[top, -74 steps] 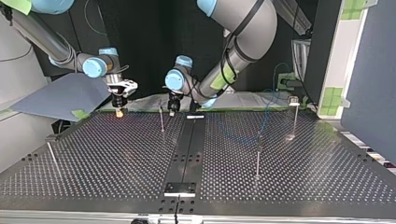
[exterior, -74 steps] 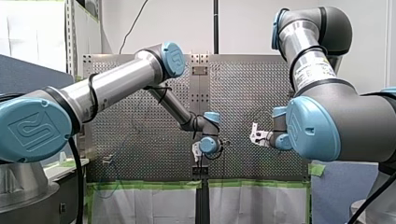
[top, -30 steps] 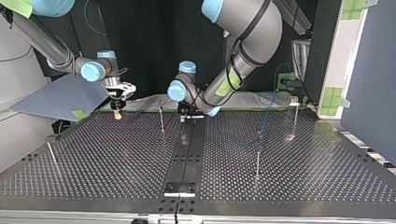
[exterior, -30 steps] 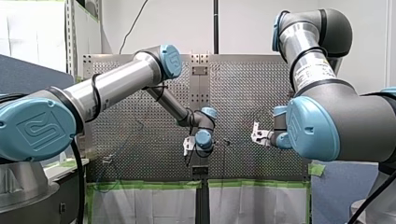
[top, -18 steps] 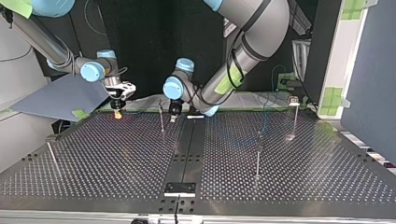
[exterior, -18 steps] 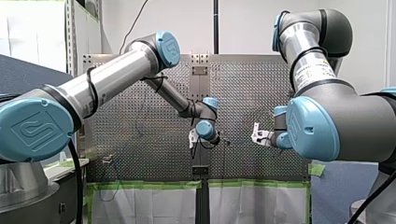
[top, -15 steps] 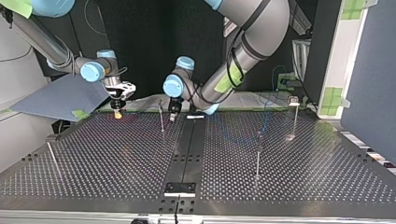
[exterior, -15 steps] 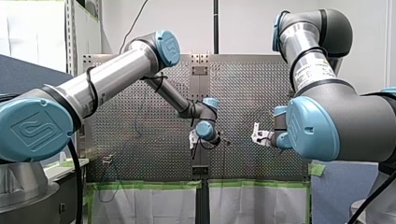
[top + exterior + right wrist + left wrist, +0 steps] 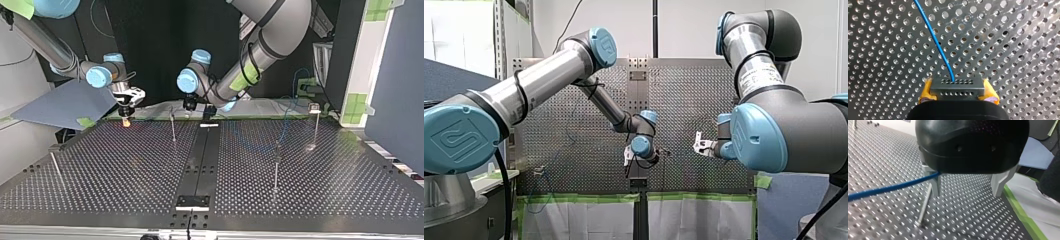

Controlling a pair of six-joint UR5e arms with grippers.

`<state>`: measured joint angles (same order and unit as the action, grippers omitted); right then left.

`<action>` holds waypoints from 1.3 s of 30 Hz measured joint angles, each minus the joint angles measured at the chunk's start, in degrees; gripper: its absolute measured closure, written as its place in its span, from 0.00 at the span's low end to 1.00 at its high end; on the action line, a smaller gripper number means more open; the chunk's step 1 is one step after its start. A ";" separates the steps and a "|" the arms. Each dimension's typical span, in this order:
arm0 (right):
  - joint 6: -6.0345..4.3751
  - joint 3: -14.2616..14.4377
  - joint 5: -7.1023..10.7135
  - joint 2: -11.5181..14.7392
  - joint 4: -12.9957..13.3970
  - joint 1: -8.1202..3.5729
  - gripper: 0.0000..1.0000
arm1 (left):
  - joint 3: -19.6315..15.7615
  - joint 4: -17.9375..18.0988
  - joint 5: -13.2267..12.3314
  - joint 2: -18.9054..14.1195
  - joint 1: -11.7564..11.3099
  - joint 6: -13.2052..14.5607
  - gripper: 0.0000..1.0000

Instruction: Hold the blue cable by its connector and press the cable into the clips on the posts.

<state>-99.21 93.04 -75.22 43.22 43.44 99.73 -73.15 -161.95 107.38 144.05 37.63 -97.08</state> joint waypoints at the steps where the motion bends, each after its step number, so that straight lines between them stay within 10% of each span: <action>1: 0.01 0.00 -0.01 0.00 0.00 0.00 1.00 | -0.56 0.57 -0.01 -0.52 0.13 0.08 0.00; 39: -0.12 -0.01 -0.02 0.00 -0.06 0.03 1.00 | -1.89 1.19 -0.47 -2.75 3.06 0.67 0.00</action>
<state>-99.33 93.02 -75.24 43.21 43.37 99.75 -75.04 -160.76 106.91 141.30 40.69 -96.41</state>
